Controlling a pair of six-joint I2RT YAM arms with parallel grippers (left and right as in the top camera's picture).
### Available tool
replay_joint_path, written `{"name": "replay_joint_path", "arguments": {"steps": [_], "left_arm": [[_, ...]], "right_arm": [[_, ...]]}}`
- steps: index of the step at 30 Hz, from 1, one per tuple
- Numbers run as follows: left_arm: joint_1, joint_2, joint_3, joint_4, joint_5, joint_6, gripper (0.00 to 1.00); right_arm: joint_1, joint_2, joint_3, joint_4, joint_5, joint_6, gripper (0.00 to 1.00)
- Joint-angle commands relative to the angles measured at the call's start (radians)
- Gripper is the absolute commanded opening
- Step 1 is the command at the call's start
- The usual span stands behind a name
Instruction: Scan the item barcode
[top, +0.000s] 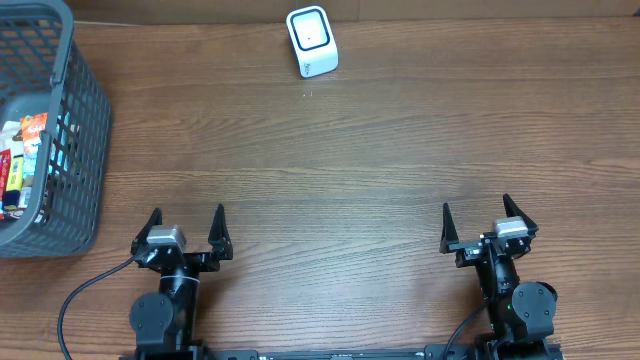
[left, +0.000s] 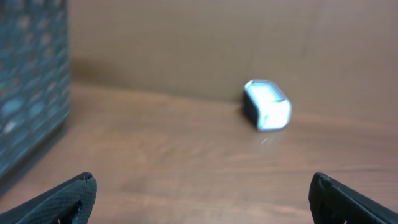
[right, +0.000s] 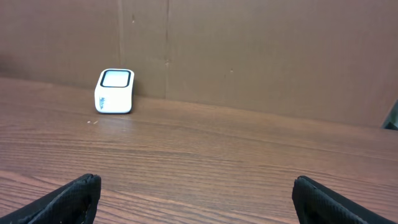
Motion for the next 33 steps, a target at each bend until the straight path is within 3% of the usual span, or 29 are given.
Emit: {"name": "replay_joint_path", "arguments": {"steps": [1,6,15,22,28,33], "left_arm": [[-0.008,-0.010,0.078,0.044,0.138,0.024,1.00],[-0.008,-0.004,0.355,0.032,0.114,0.029,0.99],[-0.008,0.156,0.885,0.020,0.060,0.229,1.00],[-0.008,0.374,1.212,0.148,0.050,0.381,1.00],[-0.008,0.632,1.482,0.219,-0.160,0.444,1.00],[-0.008,0.896,1.689,0.166,-0.252,0.526,1.00]], "right_arm": [[-0.005,-0.009,-0.011,0.005,-0.005,-0.004,1.00],[-0.005,-0.009,-0.011,0.005,-0.005,-0.004,1.00],[-0.005,-0.009,-0.011,0.005,-0.005,-0.004,1.00],[-0.005,-0.009,-0.011,0.005,-0.005,-0.004,1.00],[-0.005,-0.009,-0.011,0.005,-0.005,-0.004,1.00],[-0.005,-0.009,-0.011,0.005,-0.005,-0.004,1.00]]}}
